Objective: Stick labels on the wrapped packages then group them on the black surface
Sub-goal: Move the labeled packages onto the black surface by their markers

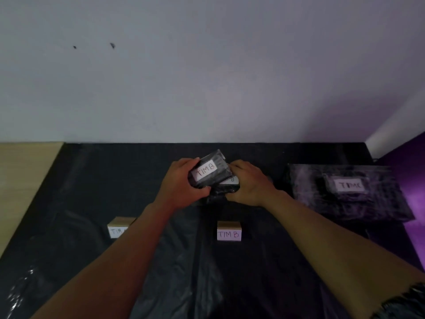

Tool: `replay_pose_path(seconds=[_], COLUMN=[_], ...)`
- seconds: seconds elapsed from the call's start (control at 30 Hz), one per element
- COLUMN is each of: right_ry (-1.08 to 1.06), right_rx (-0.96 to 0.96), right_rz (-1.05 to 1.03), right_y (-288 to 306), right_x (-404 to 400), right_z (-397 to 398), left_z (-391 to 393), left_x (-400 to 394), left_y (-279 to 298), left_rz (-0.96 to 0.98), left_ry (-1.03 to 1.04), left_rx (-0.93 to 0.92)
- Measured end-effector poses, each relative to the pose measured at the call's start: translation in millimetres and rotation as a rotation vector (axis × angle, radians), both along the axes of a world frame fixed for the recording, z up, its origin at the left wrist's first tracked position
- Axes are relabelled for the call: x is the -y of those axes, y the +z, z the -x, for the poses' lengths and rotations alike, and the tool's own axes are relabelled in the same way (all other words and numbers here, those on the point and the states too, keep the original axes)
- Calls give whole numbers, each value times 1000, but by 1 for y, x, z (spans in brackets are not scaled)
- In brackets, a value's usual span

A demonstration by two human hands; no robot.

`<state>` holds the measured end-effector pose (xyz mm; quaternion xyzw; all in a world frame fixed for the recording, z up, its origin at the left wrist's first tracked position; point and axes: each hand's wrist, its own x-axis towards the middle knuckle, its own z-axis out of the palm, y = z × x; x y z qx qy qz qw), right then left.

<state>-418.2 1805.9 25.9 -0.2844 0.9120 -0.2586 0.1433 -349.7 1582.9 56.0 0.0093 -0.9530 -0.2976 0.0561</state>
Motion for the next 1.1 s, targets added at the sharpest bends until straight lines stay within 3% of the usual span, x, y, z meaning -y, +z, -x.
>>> replay_pose_path(seconds=[0.4,0.63,0.93,1.1], right_ry=[-142,-166,-89,-69], right_rx=[182,293,248,60], right_rz=[69,145,96,26], right_y=[-10,-11,-11,-1], right_x=[-33,-34,-33,-37], right_z=[-10,-6,-3,-6], left_z=[30,32,27,22], left_x=[-26,-30,-28,-30], left_y=[-6,-9,-14,-4], left_rz=[73,73,88,85], left_ry=[-260,-307,-283,-208], left_rx=[138,146,151,101])
